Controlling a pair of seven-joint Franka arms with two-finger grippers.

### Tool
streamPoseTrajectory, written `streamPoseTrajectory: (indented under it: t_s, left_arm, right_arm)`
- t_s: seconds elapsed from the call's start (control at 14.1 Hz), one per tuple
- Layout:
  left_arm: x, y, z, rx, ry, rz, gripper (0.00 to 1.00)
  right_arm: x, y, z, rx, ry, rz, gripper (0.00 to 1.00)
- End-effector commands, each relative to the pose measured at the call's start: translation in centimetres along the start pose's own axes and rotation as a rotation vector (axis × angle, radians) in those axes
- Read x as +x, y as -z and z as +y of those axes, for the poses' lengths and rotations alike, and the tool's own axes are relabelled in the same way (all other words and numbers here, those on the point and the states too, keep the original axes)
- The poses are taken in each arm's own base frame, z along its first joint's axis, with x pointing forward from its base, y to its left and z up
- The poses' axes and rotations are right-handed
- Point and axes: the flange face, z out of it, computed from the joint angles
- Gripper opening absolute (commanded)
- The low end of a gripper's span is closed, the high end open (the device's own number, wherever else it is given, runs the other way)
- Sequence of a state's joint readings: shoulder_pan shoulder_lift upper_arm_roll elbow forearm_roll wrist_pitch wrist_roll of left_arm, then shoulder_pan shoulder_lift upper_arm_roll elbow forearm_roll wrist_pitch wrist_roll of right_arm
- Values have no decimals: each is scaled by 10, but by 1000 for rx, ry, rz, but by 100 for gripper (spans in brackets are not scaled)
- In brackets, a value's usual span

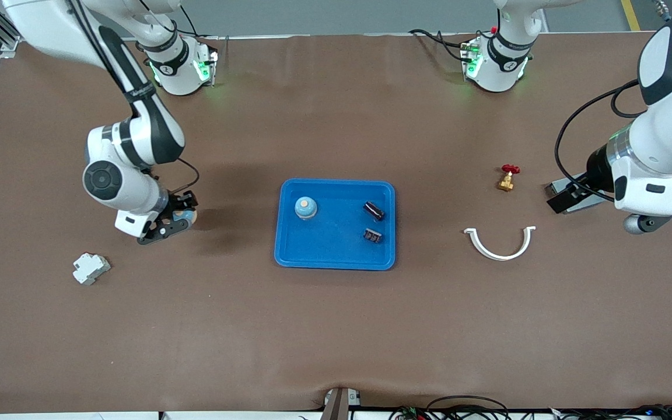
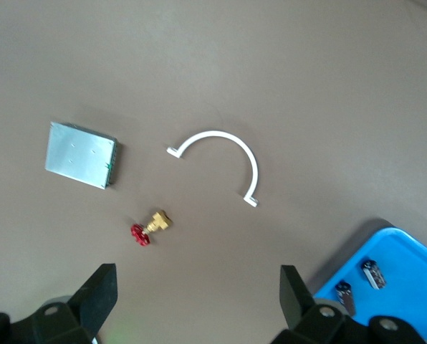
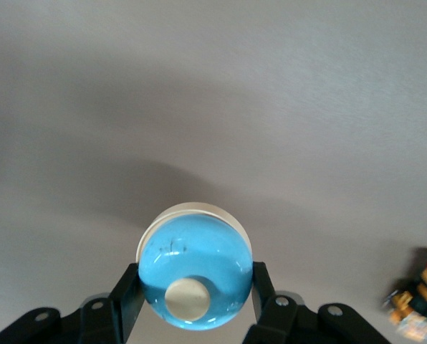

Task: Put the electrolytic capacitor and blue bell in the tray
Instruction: 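Lift the second bell with the right gripper while the left gripper withdraws, then carry the blue bell into the tray and lower it with the right gripper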

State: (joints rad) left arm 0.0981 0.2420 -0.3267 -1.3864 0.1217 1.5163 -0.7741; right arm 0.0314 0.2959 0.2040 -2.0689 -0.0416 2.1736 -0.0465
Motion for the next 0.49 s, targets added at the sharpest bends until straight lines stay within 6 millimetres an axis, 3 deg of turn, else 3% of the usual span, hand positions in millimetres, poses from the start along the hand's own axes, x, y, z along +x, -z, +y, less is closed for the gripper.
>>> streamPoseTrajectory:
  t_s: [0.0, 0.21, 0.42]
  left_arm:
    - [1, 9, -10, 20, -143, 14, 100]
    - [3, 10, -14, 22, -246, 19, 100]
    - [-7, 12, -18, 37, -391, 25, 100]
  right_arm:
    - [17, 33, -34, 46, -137, 4, 13]
    - [29, 54, -97, 41, -279, 47, 13]
    - [51, 54, -150, 59, -384, 66, 13]
